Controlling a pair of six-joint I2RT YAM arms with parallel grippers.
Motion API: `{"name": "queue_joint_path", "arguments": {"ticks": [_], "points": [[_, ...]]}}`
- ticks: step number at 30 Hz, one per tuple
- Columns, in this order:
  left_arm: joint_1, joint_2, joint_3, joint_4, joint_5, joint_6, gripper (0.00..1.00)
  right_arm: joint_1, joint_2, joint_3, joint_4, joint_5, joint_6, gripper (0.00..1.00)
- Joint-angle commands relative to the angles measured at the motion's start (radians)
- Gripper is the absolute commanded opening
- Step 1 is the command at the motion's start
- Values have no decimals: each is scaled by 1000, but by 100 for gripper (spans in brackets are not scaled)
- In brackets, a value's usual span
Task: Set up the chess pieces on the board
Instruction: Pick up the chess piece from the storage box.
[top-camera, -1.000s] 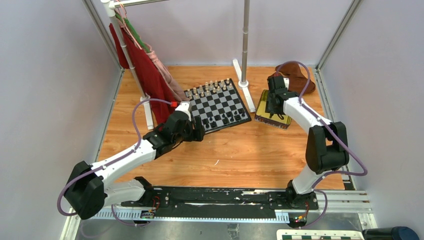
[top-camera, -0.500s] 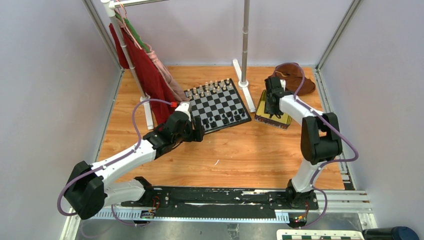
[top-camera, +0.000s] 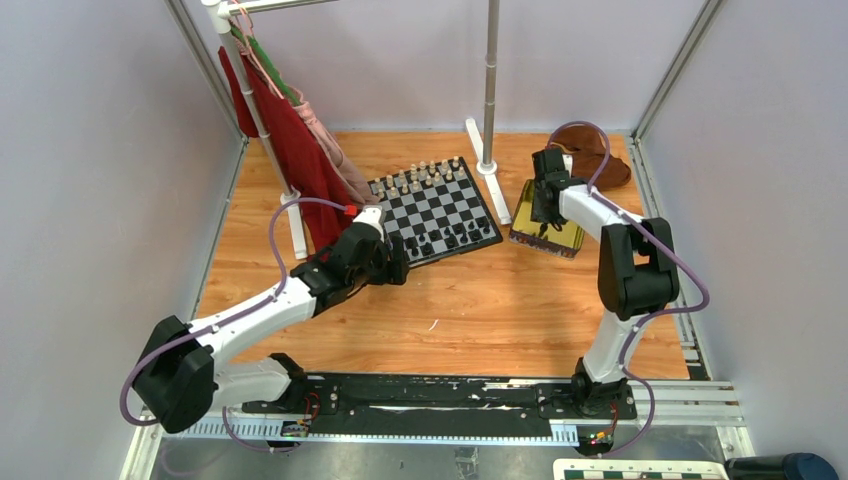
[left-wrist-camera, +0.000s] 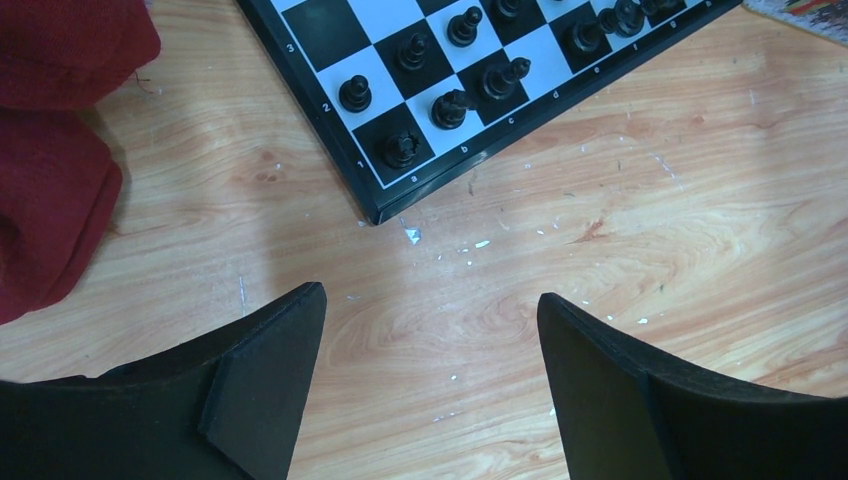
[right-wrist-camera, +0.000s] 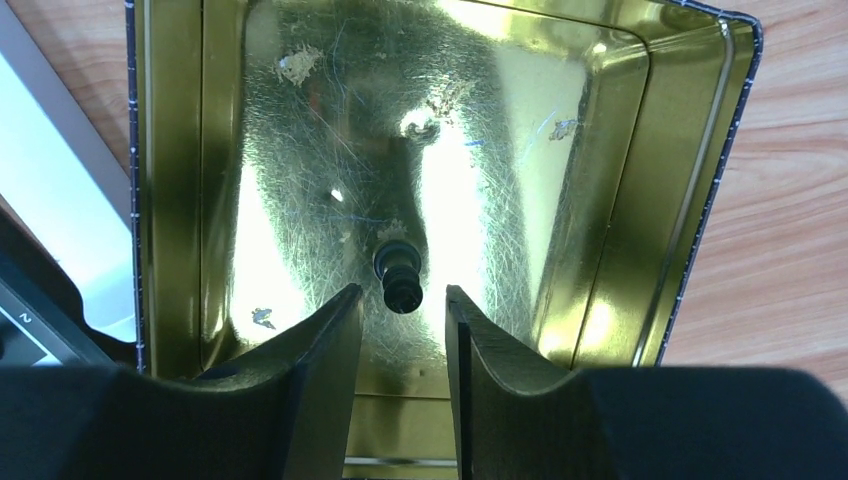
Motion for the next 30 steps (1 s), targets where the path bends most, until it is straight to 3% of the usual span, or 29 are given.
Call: {"name": "queue_joint_path", "arguments": {"ticks": [1, 17, 23, 30], "points": [[5, 24, 4, 11, -11, 19, 83, -19, 29, 34, -1, -5, -23, 39], [5, 61, 20, 23, -11, 40, 83, -27, 61, 60, 2, -10, -29, 25], [5, 59, 21, 21, -13, 46, 83, -26, 56, 61, 1, -12, -32, 3], [5, 42, 20, 11, -17, 44, 83, -26, 24, 61, -8, -8, -46, 0]]}}
